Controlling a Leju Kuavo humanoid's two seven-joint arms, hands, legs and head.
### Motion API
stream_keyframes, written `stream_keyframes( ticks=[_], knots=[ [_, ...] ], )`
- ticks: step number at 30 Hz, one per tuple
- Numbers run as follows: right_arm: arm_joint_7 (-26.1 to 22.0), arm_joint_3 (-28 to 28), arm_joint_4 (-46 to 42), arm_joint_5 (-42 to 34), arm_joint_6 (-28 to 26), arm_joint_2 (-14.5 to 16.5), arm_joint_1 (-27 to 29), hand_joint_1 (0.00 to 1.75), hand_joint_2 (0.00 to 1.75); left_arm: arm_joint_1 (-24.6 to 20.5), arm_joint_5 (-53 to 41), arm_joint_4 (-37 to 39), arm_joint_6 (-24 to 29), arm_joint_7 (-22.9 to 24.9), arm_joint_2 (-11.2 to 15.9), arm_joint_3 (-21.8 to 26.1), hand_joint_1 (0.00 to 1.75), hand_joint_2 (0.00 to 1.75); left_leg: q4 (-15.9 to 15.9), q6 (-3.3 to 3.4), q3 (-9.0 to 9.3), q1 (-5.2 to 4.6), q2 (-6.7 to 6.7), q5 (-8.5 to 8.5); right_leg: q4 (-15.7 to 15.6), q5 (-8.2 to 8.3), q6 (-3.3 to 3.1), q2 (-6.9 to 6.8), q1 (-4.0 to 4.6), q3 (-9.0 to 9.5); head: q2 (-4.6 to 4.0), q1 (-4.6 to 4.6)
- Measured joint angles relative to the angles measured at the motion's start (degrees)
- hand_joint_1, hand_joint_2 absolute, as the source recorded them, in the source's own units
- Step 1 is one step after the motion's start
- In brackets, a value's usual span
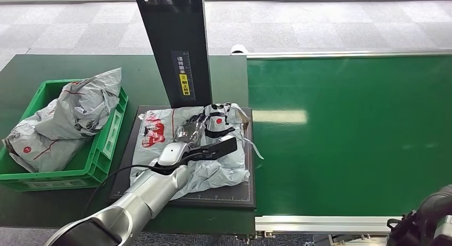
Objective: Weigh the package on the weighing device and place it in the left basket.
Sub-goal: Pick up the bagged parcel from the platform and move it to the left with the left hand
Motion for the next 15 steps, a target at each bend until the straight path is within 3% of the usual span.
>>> stream_keyframes(
  ticks=[8, 9, 12, 13, 15],
  knots=[
    [0.0, 0.0, 0.3, 0.1, 0.1, 0.4, 0.0, 0.00, 0.00, -0.3, 0.0, 0.6, 0.0, 0.1, 0.0, 0.0, 0.00, 1.75, 0.0, 0.00, 0.21, 0.00, 0.00, 0.00, 0.0, 0.00, 0.00, 0.00, 0.00, 0.20, 0.00, 0.01],
    [0.0, 0.0, 0.3, 0.1, 0.1, 0.4, 0.0, 0.00, 0.00, -0.3, -0.1, 0.6, -0.1, 0.1, 0.0, 0.0, 0.10, 1.75, 0.0, 0.00, 0.22, 0.00, 0.00, 0.00, 0.0, 0.00, 0.00, 0.00, 0.00, 0.20, 0.00, 0.01],
    [0.0, 0.0, 0.3, 0.3, 0.3, 0.6, 0.0, 0.00, 0.00, -0.2, -0.7, 0.7, -0.1, 0.1, 0.0, 0.0, 1.32, 1.75, 0.0, 0.00, 0.22, 0.00, 0.00, 0.00, 0.0, 0.00, 0.00, 0.00, 0.00, 0.24, 0.00, 0.01],
    [0.0, 0.0, 0.3, 0.5, 0.5, 0.7, 0.0, 0.00, 0.00, -0.1, -1.1, 0.7, 0.2, -0.2, 0.0, 0.1, 1.66, 1.75, 0.0, 0.00, 0.23, 0.00, 0.00, 0.00, 0.0, 0.00, 0.00, 0.00, 0.00, 0.25, 0.00, 0.01],
    [0.0, 0.0, 0.3, 1.0, 0.9, 1.1, 0.0, 0.00, 0.00, 0.3, -1.8, 0.7, 1.7, -1.5, 0.0, 0.4, 1.74, 1.75, 0.0, 0.00, 0.26, 0.00, 0.00, 0.00, 0.0, 0.00, 0.00, 0.00, 0.00, 0.25, 0.00, 0.00]
  ],
)
